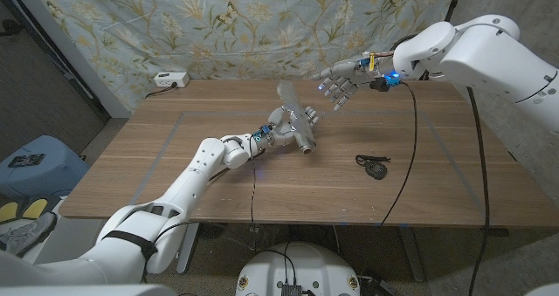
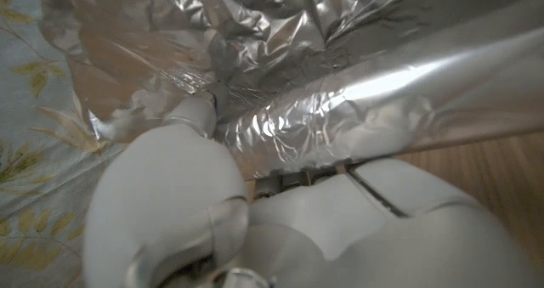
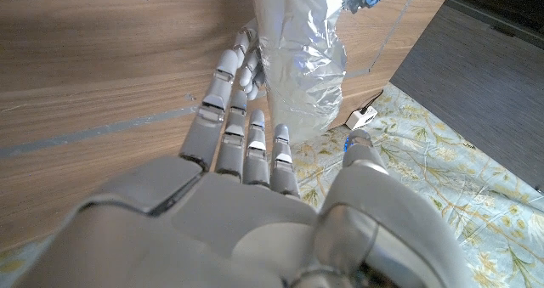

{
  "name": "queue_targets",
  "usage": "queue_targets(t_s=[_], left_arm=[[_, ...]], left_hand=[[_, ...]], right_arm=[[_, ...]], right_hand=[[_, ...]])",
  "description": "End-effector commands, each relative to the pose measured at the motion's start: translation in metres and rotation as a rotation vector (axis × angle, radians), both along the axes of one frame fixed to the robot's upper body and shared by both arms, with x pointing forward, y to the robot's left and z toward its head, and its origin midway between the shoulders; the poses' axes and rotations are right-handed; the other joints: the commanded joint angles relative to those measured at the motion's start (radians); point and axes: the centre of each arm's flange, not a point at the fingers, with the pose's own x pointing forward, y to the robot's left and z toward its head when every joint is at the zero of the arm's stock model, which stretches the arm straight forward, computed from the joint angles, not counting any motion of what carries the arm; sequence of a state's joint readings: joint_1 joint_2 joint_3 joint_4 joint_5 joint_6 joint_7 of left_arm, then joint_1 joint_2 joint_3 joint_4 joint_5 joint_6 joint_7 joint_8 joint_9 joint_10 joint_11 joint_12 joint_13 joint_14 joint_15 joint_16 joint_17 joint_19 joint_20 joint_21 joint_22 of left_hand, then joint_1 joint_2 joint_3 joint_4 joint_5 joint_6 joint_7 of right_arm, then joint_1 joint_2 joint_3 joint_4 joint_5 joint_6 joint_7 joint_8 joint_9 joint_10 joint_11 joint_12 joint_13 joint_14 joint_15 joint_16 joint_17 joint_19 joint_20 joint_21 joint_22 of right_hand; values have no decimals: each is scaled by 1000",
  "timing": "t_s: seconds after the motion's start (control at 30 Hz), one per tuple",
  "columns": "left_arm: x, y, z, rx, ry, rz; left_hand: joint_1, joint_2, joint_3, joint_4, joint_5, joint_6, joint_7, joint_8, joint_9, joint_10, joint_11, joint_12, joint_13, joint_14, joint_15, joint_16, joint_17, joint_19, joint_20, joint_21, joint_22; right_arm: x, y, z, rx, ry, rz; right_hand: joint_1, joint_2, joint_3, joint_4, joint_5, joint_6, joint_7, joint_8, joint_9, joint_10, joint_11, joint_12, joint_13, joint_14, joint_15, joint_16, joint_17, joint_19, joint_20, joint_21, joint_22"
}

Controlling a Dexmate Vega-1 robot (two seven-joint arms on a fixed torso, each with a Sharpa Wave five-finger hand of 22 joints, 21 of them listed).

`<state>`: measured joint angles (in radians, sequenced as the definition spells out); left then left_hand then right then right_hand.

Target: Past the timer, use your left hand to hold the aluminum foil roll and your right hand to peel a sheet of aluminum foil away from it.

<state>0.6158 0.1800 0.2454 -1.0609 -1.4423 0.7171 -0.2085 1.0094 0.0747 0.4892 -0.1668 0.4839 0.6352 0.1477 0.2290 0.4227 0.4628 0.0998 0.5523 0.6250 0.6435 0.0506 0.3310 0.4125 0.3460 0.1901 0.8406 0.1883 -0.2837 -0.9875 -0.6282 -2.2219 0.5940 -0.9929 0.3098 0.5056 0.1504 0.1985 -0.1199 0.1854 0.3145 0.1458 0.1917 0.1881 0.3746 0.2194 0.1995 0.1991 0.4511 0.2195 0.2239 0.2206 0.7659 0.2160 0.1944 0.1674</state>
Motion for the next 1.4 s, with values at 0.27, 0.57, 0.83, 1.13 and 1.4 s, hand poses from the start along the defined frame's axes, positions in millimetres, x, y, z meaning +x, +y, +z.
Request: queue_targets(t_s=[0.27,0.57,0.83,1.13,1.4], left_arm=[[-17,12,19,164,21,156],[-19,13,20,196,35,178],[-19,14,22,210,43,191],[-20,14,22,219,56,200],[-22,13,26,222,64,230]], left_hand=[[73,20,17,-8,-20,224,-35,81,8,212,-82,69,21,214,-106,108,27,147,-82,76,5],[77,17,12,-4,-23,242,-44,91,15,234,-85,75,30,239,-117,128,38,166,-91,89,5],[76,15,12,-2,-23,240,-43,92,19,236,-86,74,37,242,-117,130,41,168,-92,93,5],[75,12,11,-1,-24,240,-46,92,19,238,-85,73,44,243,-118,131,42,169,-94,97,4],[73,9,12,1,-23,241,-46,90,17,237,-89,71,50,245,-120,130,42,169,-95,100,4]], right_arm=[[2,2,-4,39,22,52],[-3,9,-3,-5,1,35],[-16,24,1,-110,-72,-15],[-25,38,3,-191,-118,-30],[-29,53,4,-254,-150,-58]], right_hand=[[14,0,-4,3,7,-15,63,0,2,-2,2,0,4,0,-2,-3,4,15,-3,-3,3],[13,-2,-9,5,8,-23,63,0,2,-5,2,1,6,-2,-2,-3,5,20,-3,-3,3],[-4,-12,-40,9,17,-31,63,1,2,-3,2,5,11,-6,-2,-5,1,24,-3,-4,3],[-4,-11,-58,7,21,-25,64,1,2,7,3,6,13,6,-2,-3,-1,39,-3,-3,3],[-8,-17,-86,9,27,-20,65,1,2,21,3,6,14,24,-2,-5,-4,56,-3,-4,3]])
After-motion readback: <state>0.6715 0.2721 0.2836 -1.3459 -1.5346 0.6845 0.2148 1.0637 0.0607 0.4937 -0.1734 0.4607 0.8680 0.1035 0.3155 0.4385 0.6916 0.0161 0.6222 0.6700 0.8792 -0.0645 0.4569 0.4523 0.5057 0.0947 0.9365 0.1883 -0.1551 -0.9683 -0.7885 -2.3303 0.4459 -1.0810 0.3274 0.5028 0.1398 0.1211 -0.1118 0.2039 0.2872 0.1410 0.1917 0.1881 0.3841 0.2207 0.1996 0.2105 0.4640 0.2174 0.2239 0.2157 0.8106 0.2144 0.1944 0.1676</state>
